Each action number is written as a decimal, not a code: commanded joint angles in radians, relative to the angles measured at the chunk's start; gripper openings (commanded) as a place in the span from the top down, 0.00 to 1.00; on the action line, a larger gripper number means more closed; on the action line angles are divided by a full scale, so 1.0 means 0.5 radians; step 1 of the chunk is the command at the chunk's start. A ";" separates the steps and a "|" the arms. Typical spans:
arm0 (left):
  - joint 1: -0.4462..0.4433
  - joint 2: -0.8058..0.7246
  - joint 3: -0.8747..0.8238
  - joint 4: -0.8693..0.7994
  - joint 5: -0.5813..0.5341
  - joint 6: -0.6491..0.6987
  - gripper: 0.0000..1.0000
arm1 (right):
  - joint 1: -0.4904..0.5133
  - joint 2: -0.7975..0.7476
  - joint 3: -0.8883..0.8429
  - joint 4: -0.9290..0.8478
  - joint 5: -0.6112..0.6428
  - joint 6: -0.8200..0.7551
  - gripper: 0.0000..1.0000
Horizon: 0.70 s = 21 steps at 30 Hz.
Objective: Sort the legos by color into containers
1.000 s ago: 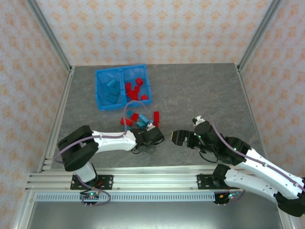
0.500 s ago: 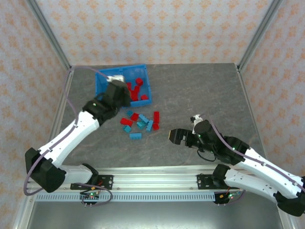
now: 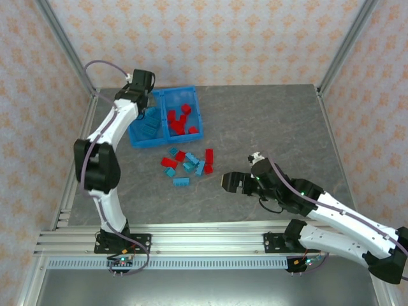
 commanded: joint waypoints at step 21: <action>-0.180 -1.121 -0.278 -0.216 0.429 0.129 0.36 | 0.012 0.146 0.145 0.001 0.180 -0.111 0.01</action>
